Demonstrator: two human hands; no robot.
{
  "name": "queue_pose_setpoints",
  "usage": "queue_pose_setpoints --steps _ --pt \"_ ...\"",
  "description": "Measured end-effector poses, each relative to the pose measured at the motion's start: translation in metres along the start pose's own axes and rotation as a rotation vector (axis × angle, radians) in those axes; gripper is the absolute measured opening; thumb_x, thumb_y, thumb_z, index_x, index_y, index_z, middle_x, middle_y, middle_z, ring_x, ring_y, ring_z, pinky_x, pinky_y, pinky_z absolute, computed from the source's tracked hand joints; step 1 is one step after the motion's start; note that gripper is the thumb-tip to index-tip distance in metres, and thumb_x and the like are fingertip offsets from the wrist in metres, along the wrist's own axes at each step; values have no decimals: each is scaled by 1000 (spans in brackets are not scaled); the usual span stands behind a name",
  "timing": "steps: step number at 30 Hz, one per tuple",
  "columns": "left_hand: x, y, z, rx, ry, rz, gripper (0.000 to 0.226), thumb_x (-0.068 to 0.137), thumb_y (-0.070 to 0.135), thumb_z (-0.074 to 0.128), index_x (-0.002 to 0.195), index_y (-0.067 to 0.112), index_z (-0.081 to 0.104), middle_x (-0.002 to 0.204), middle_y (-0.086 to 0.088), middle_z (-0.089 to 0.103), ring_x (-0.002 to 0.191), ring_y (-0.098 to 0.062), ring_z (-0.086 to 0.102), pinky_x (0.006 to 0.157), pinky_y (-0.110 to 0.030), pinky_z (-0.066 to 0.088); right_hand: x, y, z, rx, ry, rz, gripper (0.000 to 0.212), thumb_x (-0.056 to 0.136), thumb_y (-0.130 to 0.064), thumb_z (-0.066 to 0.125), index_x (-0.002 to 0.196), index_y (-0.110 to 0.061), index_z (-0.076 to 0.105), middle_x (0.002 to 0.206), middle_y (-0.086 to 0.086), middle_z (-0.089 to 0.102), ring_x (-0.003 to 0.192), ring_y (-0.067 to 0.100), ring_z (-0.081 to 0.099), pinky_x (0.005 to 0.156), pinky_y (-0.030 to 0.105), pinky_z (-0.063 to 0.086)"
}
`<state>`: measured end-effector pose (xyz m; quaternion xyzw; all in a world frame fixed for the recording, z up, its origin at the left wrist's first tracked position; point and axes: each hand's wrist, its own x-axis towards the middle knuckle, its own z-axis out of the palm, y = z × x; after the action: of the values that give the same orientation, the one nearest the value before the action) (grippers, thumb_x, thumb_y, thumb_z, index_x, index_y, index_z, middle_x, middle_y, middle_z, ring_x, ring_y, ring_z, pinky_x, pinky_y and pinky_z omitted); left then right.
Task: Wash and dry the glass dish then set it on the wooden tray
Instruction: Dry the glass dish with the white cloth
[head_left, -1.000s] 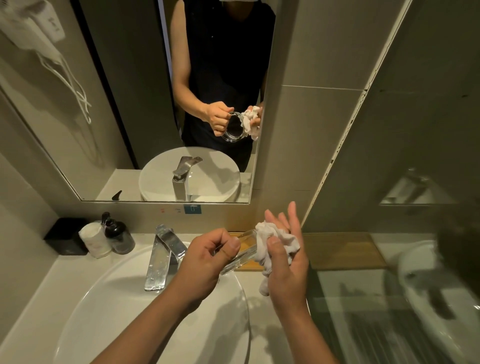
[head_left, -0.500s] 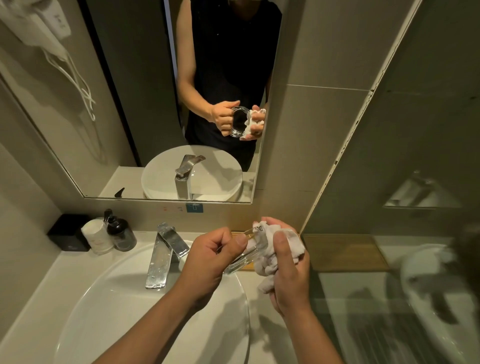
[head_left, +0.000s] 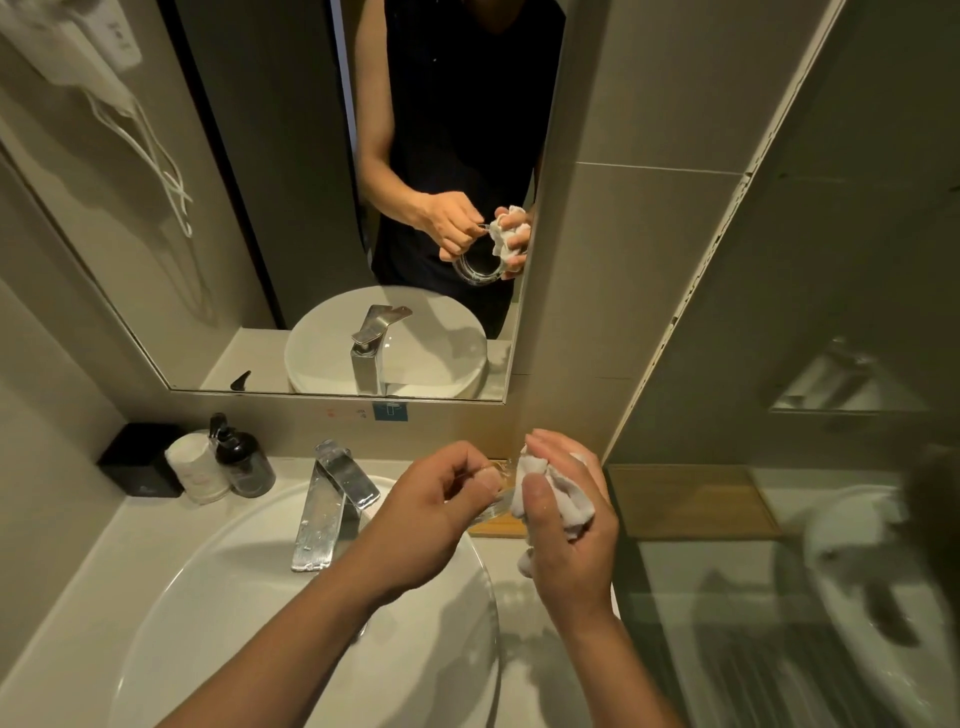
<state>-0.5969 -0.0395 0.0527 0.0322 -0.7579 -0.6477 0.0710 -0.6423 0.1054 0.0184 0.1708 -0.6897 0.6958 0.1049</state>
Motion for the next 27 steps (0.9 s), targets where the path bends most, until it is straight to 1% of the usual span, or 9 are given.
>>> queue_pose_setpoints --steps 4,7,10,13,16,20,22,24,27 --pt "1 1 8 -101 136 -18 43 81 36 82 65 14 48 57 5 39 56 -10 33 53 -18 33 -2 3 5 423 147 483 60 78 -58 73 123 -18 70 121 25 70 75 19 62 47 17 49" --pt "7 0 4 -119 143 -47 47 71 46 81 58 21 44 54 6 37 55 -11 31 50 -20 30 -3 7 7 508 183 609 67 73 -58 73 127 -18 67 121 22 72 78 25 64 43 19 49" --pt "11 4 -7 30 -9 -31 33 84 40 71 63 21 53 62 2 49 60 -12 40 57 -25 36 -5 7 6 315 177 483 69 69 -61 70 124 -20 69 116 13 75 93 28 72 58 22 58" --pt "13 14 -10 244 -79 -20 17 97 28 63 82 19 66 75 -1 65 69 -20 55 69 -37 48 -1 3 4 114 93 175 36 85 -49 64 114 -32 74 118 5 73 109 19 70 83 22 57" --pt "14 19 -8 304 -64 -37 15 99 27 59 96 17 69 92 -11 72 87 -31 62 84 -46 51 5 -2 2 -20 -5 -30 25 93 -35 59 114 -30 72 126 6 66 117 13 64 90 11 49" --pt "12 16 -3 129 -53 -37 24 87 43 63 78 21 60 68 3 54 67 -15 46 66 -40 42 11 -3 1 -9 -7 -58 27 94 -33 58 114 -22 73 124 9 67 116 14 65 91 13 50" --pt "11 14 1 94 19 -40 36 81 47 70 68 19 52 62 8 44 61 -12 38 61 -33 36 11 2 2 65 39 70 37 90 -46 63 114 -20 74 120 11 70 107 15 68 83 17 55" --pt "11 14 4 17 121 -43 46 74 45 79 59 21 43 57 6 38 57 -13 33 54 -28 30 9 0 6 281 132 402 68 74 -68 75 120 -18 71 117 23 70 90 23 68 60 23 57" --pt "12 14 4 -90 140 -58 51 69 47 82 56 19 41 56 1 35 57 -14 30 52 -26 27 9 3 5 526 197 640 64 77 -53 75 126 -13 67 116 22 74 86 29 67 53 26 55"
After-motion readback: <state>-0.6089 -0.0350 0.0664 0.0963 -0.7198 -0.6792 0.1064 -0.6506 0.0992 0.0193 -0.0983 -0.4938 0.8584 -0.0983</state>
